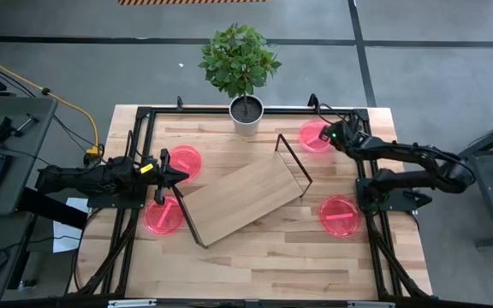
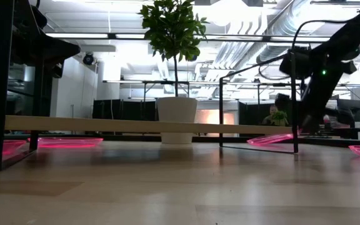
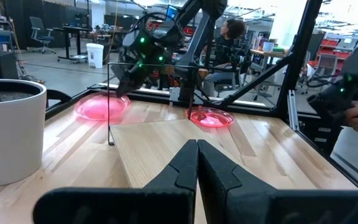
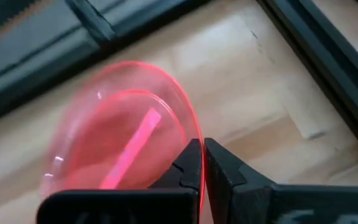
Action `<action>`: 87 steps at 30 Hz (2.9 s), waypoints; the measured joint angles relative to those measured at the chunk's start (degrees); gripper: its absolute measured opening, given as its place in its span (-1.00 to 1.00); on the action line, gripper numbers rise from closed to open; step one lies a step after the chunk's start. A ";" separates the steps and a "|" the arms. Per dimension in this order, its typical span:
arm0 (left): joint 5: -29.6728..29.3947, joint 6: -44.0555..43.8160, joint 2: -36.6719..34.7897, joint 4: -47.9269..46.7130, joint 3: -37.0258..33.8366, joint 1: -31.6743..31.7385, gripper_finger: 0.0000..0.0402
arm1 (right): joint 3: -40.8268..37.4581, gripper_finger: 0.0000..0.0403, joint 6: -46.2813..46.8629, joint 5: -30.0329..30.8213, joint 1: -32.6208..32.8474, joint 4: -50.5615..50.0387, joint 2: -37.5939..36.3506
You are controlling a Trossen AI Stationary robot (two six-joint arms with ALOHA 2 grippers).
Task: Place and stack plates onto a shelf
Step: Put the pink plate on the shelf
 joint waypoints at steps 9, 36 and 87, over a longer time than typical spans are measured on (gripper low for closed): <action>0.00 -0.01 0.00 0.01 -0.01 0.01 -1.00 | 3.34 -1.00 -3.03 3.53 1.23 -6.48 -12.99; 0.00 0.02 0.00 0.02 0.00 0.02 -1.00 | 22.65 -1.00 -21.58 5.94 37.38 2.72 -14.35; 0.00 0.02 -0.02 0.02 0.00 0.00 -1.00 | 65.13 -1.00 -11.00 8.73 58.36 -34.73 40.03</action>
